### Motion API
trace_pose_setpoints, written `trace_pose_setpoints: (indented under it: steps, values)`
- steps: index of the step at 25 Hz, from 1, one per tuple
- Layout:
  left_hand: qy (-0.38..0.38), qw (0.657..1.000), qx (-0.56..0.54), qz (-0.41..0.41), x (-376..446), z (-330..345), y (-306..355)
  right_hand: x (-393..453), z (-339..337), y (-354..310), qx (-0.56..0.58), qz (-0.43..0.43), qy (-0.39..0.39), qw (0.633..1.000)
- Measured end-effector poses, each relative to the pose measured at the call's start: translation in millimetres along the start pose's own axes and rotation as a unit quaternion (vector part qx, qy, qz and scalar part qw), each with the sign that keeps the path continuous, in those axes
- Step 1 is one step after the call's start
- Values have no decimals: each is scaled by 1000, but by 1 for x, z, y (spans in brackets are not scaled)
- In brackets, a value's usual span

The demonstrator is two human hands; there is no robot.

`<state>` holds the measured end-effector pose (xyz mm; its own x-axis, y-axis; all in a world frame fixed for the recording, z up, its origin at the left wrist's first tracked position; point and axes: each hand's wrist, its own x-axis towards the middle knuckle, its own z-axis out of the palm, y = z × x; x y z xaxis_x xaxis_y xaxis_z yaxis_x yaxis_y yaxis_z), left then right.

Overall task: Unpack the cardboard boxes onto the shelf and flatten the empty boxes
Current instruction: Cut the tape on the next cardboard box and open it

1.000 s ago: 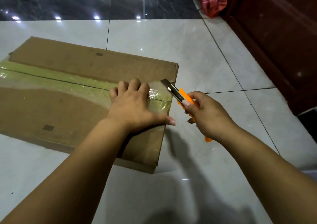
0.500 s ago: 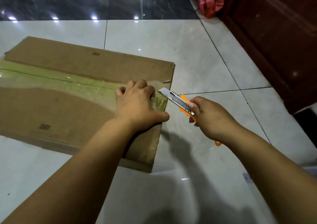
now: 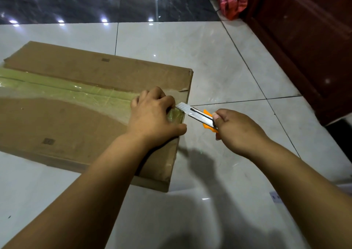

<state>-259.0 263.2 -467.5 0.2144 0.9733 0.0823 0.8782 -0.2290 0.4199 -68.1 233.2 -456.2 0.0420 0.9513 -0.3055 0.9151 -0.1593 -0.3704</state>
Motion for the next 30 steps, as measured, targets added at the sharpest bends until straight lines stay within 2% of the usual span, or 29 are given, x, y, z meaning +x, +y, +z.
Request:
trace_pose_setpoints:
  steps: [5, 11, 18, 25, 30]
  values:
    - [11, 1000, -21, 16, -3, -1, 1, 1, -1, -3, -45, 9, 26, 999]
    - [-38, 999, 11, 28, 2, -3, -1, 7, 4, -5, -51, -1, 22, 998]
    - [-51, 998, -15, 23, 7, -5, -8, 7, -1, -7, -127, -3, 81, 989]
    - [-78, 995, -55, 26, 6, -10, -9, 21, 6, -13, -143, -11, 97, 985]
    - [-82, 994, -58, 31, 5, -15, -7, 31, 6, -19, -156, -32, 140, 977]
